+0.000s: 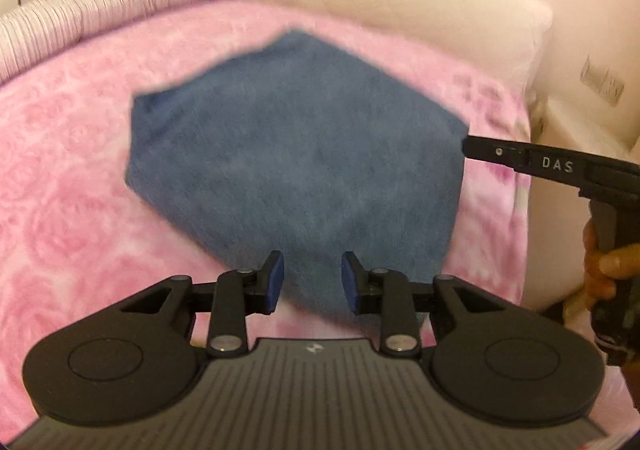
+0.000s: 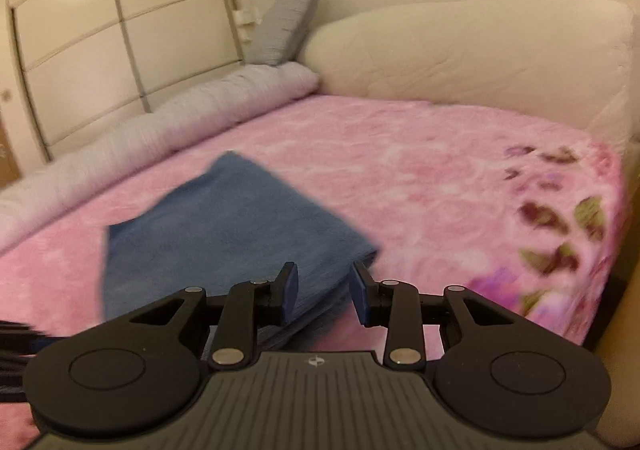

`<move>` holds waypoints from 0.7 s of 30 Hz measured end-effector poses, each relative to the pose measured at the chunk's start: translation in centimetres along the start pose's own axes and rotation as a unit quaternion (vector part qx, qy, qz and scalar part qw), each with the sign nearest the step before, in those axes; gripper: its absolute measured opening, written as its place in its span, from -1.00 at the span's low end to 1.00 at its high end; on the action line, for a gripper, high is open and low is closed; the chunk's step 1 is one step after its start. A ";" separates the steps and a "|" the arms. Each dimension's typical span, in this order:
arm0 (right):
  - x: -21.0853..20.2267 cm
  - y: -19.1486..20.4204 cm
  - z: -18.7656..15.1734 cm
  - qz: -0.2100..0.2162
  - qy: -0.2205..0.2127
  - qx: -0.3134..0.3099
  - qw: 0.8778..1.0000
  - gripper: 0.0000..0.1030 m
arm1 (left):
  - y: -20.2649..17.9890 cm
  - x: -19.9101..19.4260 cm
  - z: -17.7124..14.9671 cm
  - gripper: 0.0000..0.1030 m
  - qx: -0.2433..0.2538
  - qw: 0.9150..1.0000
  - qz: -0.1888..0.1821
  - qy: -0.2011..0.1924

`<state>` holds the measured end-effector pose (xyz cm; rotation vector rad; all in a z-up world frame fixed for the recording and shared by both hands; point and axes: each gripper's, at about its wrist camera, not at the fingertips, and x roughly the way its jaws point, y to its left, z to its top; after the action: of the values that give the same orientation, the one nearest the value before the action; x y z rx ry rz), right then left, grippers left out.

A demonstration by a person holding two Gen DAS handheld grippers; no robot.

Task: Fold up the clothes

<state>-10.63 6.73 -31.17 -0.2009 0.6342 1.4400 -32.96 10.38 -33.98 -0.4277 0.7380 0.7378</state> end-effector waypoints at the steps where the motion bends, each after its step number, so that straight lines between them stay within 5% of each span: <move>1: 0.4 0.6 -0.6 0.004 0.017 -0.009 1.000 -0.32 | -0.2 0.2 -0.3 -0.48 0.002 1.000 0.008 0.000; 5: 1.0 1.8 -2.1 -0.019 0.072 -0.018 0.997 -0.32 | -0.4 -2.1 -0.6 -0.49 -0.013 0.999 0.030 0.003; 8: -1.7 2.3 -1.9 -0.025 0.073 0.014 0.997 -0.32 | -0.3 -4.9 -1.6 -0.49 -0.027 0.998 0.050 0.003; 15: -9.3 4.5 -3.8 -0.019 0.085 0.071 0.994 0.13 | -1.9 -12.8 -5.1 -0.45 -0.040 0.997 0.069 -0.007; 21: -15.0 6.0 -6.2 -0.013 0.076 0.081 0.994 0.17 | -3.2 -18.3 -8.1 -0.44 -0.038 0.996 0.066 -0.037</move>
<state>-18.16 -8.36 -27.09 -0.1919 0.8654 1.3491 -43.59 -4.78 -25.71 -0.4204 0.6742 0.9035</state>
